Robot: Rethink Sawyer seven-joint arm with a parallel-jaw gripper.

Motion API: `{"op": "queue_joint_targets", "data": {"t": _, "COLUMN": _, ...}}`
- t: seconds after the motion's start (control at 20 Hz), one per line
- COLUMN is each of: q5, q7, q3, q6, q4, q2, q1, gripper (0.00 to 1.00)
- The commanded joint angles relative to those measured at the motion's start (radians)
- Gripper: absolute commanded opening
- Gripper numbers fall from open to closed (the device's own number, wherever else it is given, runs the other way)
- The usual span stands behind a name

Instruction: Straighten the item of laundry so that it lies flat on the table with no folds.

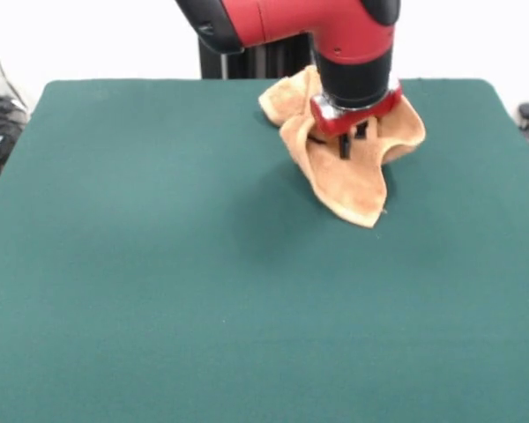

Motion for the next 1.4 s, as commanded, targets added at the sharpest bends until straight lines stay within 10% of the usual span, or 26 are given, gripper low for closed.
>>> {"op": "queue_joint_targets", "data": {"t": 0.05, "q5": -0.054, "q7": 0.004, "q3": 0.088, "q6": -0.180, "q4": -0.009, "q2": -0.016, "q1": 0.053, "gripper": 0.00}}
{"op": "queue_joint_targets", "data": {"t": 0.7, "q5": -0.075, "q7": 0.098, "q3": 0.041, "q6": -0.414, "q4": -0.061, "q2": -0.104, "q1": 0.087, "gripper": 0.00}}
{"op": "queue_joint_targets", "data": {"t": 1.3, "q5": -0.139, "q7": 0.117, "q3": -0.100, "q6": -0.481, "q4": -0.170, "q2": 0.039, "q1": 0.197, "gripper": 0.00}}
{"op": "queue_joint_targets", "data": {"t": 1.35, "q5": -0.134, "q7": 0.115, "q3": -0.117, "q6": -0.467, "q4": -0.172, "q2": 0.043, "q1": 0.209, "gripper": 1.00}}
{"op": "queue_joint_targets", "data": {"t": 1.4, "q5": -0.137, "q7": 0.119, "q3": -0.122, "q6": -0.477, "q4": -0.171, "q2": 0.040, "q1": 0.213, "gripper": 1.00}}
